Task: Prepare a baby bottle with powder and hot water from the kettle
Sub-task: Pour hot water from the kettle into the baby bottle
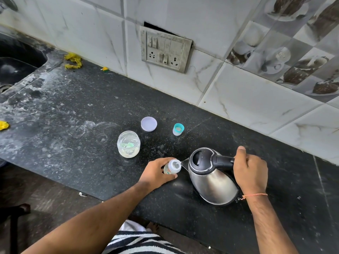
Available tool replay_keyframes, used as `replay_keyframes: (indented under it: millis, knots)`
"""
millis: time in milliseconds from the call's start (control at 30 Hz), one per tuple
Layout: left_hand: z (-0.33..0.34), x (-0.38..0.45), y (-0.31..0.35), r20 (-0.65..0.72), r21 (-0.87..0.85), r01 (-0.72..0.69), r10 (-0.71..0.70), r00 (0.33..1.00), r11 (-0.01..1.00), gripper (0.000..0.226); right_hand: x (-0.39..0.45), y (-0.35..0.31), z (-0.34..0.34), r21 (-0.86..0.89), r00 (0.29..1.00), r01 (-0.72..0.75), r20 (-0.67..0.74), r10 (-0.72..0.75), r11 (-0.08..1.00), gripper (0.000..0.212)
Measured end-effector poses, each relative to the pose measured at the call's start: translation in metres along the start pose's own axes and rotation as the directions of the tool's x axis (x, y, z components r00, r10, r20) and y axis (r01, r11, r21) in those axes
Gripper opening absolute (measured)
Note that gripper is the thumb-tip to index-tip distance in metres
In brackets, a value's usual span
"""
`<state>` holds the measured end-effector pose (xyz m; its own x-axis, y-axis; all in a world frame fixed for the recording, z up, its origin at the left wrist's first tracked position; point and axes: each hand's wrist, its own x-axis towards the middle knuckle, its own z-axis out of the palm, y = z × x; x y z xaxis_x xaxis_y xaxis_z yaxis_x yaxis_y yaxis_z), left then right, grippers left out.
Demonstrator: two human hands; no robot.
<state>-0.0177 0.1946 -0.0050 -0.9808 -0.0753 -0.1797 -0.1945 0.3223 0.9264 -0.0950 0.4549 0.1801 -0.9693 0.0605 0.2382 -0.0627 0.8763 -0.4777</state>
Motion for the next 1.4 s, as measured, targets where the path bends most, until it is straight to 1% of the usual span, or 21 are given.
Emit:
replay_keyframes:
  millis: [267, 467, 667, 800, 1167, 1400]
  knots:
    - [-0.001, 0.001, -0.001, -0.021, -0.012, 0.007, -0.007, 1.000, 1.000, 0.063, -0.002, -0.002, 0.002, 0.001, 1.000, 0.016, -0.008, -0.016, 1.000, 0.076]
    - [-0.003, 0.001, -0.002, -0.024, -0.010, 0.022, -0.022, 0.999, 1.000, 0.066, -0.002, -0.002, 0.004, -0.005, 1.000, 0.017, -0.005, -0.017, 1.000, 0.075]
    - [-0.003, 0.002, -0.002, -0.028, -0.009, 0.019, -0.019, 0.999, 1.000, 0.067, -0.004, -0.006, 0.003, -0.020, 0.999, 0.033, -0.023, -0.034, 0.999, 0.070]
    - [-0.003, 0.002, -0.001, -0.030, -0.008, 0.025, -0.025, 0.999, 1.000, 0.066, -0.001, -0.006, 0.005, -0.029, 1.000, 0.016, -0.015, -0.016, 0.999, 0.070]
    - [-0.003, 0.003, -0.003, -0.028, -0.016, 0.032, -0.032, 0.999, 0.999, 0.067, 0.000, -0.012, 0.008, -0.046, 0.999, 0.045, -0.018, -0.046, 0.998, 0.070]
    - [-0.003, 0.004, -0.007, -0.034, -0.035, 0.029, -0.030, 0.999, 0.999, 0.067, 0.000, -0.014, 0.008, -0.064, 0.999, 0.035, -0.015, -0.036, 0.997, 0.072]
